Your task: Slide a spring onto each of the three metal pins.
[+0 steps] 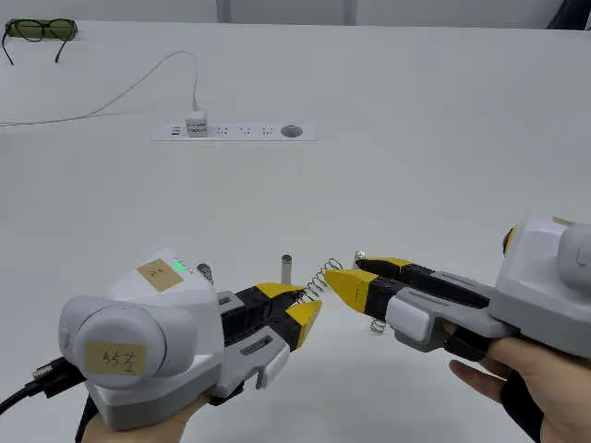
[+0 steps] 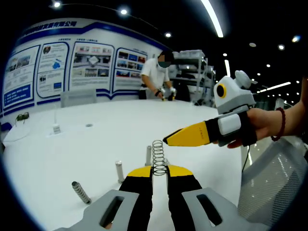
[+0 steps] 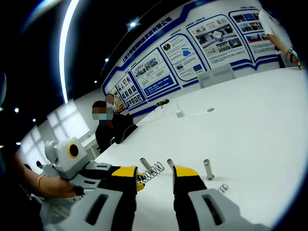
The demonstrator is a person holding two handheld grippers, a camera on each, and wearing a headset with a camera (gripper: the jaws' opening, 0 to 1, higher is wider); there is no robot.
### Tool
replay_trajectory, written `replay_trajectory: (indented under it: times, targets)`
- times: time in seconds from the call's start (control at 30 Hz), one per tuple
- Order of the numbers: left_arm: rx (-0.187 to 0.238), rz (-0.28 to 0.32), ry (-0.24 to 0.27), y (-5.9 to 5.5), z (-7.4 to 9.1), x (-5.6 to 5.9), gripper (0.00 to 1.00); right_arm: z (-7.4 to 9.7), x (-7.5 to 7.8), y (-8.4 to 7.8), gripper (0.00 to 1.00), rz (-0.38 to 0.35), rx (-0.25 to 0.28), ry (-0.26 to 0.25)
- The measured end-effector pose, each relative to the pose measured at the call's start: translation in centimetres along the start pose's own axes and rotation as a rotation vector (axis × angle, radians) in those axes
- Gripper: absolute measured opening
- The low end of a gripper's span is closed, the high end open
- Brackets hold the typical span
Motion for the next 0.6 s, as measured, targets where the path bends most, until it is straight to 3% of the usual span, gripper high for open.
replay_trajectory:
  times: [0.43, 0.6]
  targets:
    - [0.068, 0.047, -0.038, 1.0, 0.7, 0.8, 0.1, -0.5, -0.9, -0.2, 0.23, -0.116, -0.002, 0.047]
    - [0.086, 0.05, -0.048, 1.2, 0.8, 1.0, 0.1, -0.6, -1.3, 0.2, 0.18, -0.174, 0.021, 0.079]
Point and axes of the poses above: the centre of the closed fingertips' face, and the gripper's own axes: z roughly backward along the fingers, x roughly to its right, y roughly out of its top, the point moved 1 cm from there along z, roughly backward along the fingers, and after that the axes turned 1 degree about -z, right-handed, at the moved point
